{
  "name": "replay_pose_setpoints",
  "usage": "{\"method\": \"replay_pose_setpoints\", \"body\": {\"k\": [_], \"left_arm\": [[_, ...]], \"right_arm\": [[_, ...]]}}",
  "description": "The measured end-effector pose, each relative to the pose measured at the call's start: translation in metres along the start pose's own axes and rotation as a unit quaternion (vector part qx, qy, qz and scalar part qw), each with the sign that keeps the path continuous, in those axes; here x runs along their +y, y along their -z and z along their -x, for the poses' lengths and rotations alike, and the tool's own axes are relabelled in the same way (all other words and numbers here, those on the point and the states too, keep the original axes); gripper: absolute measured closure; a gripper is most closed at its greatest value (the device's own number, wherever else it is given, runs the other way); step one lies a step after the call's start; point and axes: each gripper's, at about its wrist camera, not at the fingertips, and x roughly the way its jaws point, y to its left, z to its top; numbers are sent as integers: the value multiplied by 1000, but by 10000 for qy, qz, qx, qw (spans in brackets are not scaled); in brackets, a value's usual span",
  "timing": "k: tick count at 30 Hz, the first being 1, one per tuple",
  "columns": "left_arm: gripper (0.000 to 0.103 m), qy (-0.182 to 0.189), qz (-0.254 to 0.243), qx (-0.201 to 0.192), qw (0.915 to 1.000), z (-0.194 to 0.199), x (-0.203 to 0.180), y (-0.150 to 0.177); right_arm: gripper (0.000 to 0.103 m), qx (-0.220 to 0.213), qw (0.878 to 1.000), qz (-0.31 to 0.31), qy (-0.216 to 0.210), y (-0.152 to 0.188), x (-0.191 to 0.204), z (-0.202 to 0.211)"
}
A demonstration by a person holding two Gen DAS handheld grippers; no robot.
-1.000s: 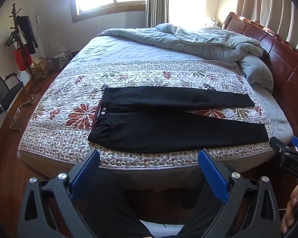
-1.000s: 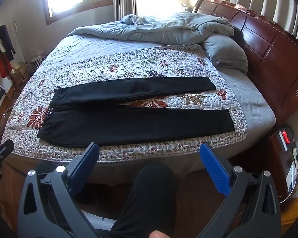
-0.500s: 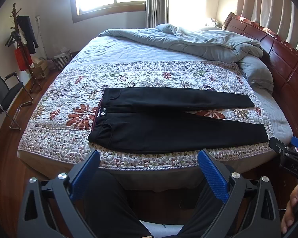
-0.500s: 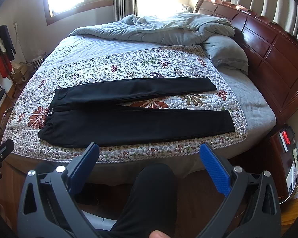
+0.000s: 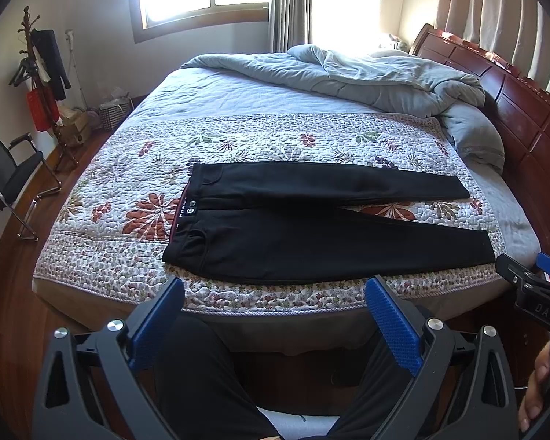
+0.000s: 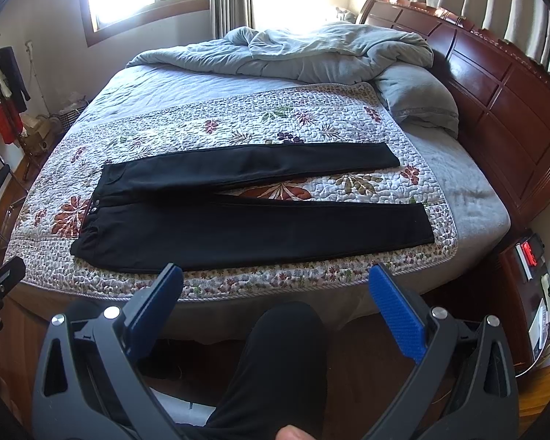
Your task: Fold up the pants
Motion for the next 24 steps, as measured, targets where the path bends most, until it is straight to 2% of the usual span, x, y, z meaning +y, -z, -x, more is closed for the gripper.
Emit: {"method": "replay_pose_setpoints", "body": {"k": [24], "left_arm": [[4,16,3,-10,10000,1,5,1]], "right_arm": [[2,25,10000,-12,2,3,-3,-3]]}}
